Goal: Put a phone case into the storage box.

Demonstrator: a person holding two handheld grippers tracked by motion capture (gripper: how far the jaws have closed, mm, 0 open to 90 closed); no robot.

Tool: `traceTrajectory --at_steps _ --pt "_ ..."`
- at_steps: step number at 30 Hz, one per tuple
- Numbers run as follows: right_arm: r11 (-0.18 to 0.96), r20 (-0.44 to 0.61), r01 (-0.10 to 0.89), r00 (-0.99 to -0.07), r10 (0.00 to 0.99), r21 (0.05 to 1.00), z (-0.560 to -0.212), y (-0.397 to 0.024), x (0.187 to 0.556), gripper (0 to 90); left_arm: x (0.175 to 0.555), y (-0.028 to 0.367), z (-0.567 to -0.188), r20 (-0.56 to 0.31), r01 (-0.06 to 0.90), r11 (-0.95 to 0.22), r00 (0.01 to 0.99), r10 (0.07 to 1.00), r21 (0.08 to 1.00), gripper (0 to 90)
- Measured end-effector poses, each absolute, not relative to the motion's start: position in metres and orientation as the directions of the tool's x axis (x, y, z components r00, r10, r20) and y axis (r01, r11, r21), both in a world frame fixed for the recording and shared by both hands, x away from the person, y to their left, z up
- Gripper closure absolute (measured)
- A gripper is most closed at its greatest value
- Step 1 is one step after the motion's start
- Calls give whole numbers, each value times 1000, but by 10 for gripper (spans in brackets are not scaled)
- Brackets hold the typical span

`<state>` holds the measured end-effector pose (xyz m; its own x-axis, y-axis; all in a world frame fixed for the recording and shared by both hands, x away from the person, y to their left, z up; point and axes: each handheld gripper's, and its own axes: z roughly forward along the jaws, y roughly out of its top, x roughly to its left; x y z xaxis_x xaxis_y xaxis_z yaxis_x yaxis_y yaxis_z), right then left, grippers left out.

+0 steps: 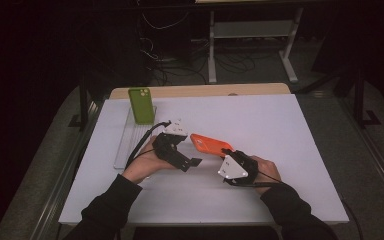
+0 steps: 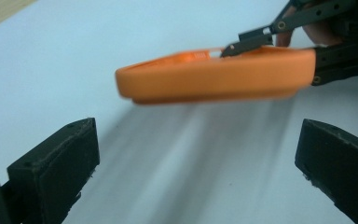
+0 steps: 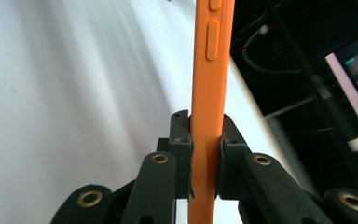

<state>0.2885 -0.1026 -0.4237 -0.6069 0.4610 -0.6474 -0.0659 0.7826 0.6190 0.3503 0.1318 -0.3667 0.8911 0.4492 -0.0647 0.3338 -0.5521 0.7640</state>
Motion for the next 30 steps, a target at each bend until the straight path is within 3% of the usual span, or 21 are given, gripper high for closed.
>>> traceTrajectory --at_steps 5,11,22,30 --pt "678 -480 35 -679 555 735 -419 -108 294 782 354 136 -365 -42 318 -557 891 451 767 0" --pt "552 -284 151 -730 622 820 -415 -116 301 782 354 137 -365 -93 364 -505 871 483 783 0" --pt "270 149 425 -729 668 864 -412 -128 317 784 357 133 -363 -146 398 -427 847 511 812 0" --pt "240 195 456 -719 667 857 -412 -126 318 784 364 126 -363 -199 427 -359 828 525 830 0"
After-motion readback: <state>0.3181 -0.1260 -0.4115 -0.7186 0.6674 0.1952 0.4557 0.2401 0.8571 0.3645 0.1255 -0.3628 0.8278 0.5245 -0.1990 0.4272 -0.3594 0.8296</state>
